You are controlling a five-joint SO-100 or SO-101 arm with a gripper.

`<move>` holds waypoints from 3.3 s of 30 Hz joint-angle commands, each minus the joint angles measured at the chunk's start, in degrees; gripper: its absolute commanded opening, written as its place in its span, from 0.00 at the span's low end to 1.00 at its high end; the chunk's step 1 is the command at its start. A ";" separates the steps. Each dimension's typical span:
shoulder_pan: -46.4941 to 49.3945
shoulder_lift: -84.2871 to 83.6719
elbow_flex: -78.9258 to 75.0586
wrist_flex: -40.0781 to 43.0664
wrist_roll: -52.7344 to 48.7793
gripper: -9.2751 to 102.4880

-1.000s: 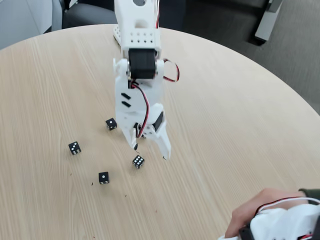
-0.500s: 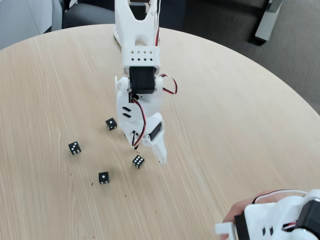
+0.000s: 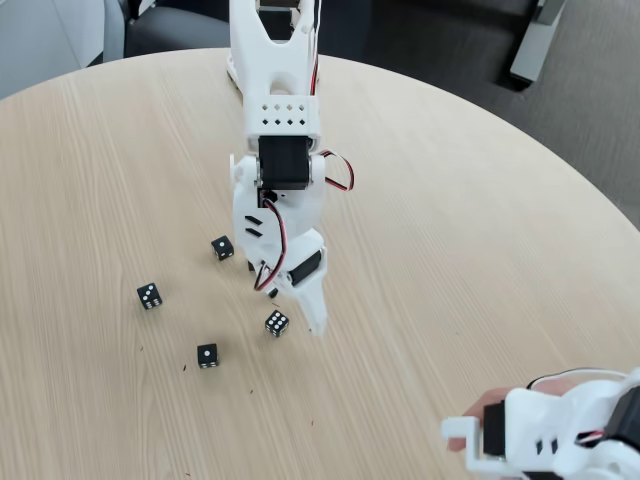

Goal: Pick up the dice with number 6

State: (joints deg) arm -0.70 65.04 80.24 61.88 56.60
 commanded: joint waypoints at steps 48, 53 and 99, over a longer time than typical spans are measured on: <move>5.54 1.23 -1.23 0.35 -8.79 0.23; 5.45 1.32 -1.14 0.35 -8.96 0.24; -0.53 1.49 -1.14 0.35 -4.22 0.18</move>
State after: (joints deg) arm -1.49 65.04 80.07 62.05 51.86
